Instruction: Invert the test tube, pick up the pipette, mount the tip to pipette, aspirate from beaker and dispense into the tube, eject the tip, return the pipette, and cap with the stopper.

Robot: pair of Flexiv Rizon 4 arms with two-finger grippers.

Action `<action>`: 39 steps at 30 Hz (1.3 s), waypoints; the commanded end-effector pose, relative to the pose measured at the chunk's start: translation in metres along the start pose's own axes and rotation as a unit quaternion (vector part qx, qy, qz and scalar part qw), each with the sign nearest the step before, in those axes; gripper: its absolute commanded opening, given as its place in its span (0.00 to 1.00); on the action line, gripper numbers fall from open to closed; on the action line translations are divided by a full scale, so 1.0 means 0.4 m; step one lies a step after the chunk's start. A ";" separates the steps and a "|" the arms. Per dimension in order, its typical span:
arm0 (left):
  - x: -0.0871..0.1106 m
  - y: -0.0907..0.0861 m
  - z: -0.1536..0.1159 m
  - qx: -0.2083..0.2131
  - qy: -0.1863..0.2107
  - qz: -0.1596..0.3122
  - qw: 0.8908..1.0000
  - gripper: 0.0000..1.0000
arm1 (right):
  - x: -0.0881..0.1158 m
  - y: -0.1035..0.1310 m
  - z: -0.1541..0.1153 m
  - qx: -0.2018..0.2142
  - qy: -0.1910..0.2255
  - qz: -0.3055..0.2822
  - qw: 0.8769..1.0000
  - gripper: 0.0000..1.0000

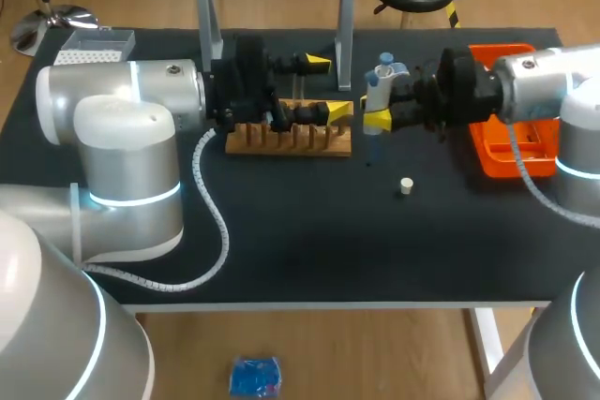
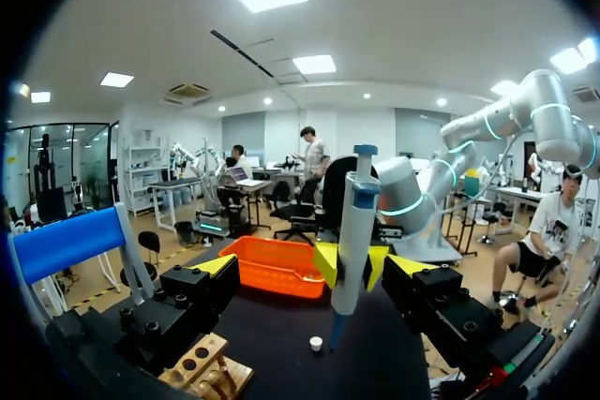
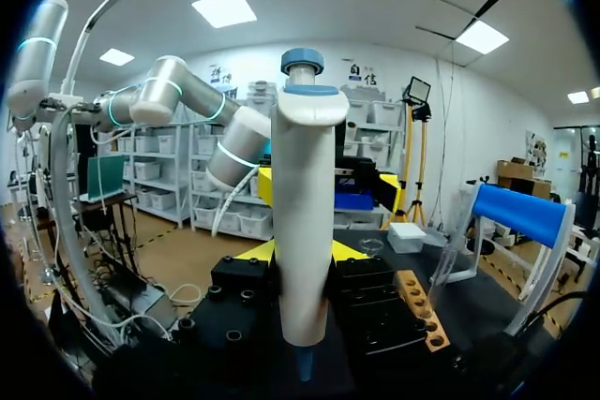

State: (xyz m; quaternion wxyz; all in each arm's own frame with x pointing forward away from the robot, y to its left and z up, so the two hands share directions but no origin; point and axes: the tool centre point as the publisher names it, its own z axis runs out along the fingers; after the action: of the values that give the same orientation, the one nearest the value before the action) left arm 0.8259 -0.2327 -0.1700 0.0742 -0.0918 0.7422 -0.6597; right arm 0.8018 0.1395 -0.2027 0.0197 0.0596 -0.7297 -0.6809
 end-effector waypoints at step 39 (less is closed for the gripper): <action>0.007 -0.002 -0.010 0.080 0.000 0.009 0.997 1.00 | -0.038 -0.008 0.110 -0.011 0.012 -0.009 1.000 0.00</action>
State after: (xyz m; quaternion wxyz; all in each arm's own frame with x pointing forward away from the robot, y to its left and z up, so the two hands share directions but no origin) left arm 0.8228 -0.2295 -0.1683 0.0863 -0.0790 0.6880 -0.7162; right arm 0.8097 0.1821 -0.2079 0.0210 0.0729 -0.7205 -0.6893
